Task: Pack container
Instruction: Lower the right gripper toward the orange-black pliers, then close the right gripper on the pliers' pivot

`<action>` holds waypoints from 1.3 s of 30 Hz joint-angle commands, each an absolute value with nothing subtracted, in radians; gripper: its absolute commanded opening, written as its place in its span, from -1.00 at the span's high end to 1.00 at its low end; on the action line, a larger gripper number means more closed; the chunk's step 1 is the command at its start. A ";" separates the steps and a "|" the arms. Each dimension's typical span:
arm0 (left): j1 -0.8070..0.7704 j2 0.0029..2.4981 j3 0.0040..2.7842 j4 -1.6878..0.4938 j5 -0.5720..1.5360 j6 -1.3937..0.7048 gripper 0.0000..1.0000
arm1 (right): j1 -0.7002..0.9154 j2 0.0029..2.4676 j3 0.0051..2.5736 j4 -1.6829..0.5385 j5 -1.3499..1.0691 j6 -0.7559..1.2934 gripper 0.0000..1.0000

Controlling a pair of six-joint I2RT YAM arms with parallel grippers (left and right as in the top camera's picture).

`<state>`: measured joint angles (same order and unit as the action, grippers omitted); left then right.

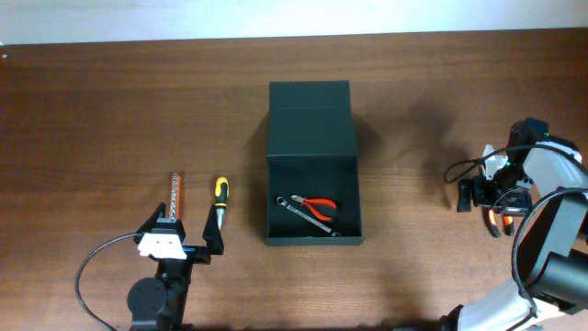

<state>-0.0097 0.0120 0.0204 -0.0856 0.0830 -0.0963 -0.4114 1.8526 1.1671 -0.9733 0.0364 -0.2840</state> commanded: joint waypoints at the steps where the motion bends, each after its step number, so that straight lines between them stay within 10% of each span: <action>1: -0.004 0.006 0.015 -0.084 0.098 -0.081 -0.98 | -0.406 1.879 1.147 -0.971 0.025 -0.273 -0.98; 20: -0.004 0.006 0.015 -0.084 0.098 -0.081 -0.98 | -0.406 1.918 1.143 -0.945 0.008 -0.273 -0.99; 26: -0.004 0.006 0.015 -0.084 0.098 -0.081 -0.98 | -0.406 1.919 1.143 -0.939 0.009 -0.273 -0.22; 39: -0.004 0.006 0.015 -0.084 0.098 -0.081 -0.98 | -0.406 1.919 1.143 -0.904 0.007 -0.227 0.28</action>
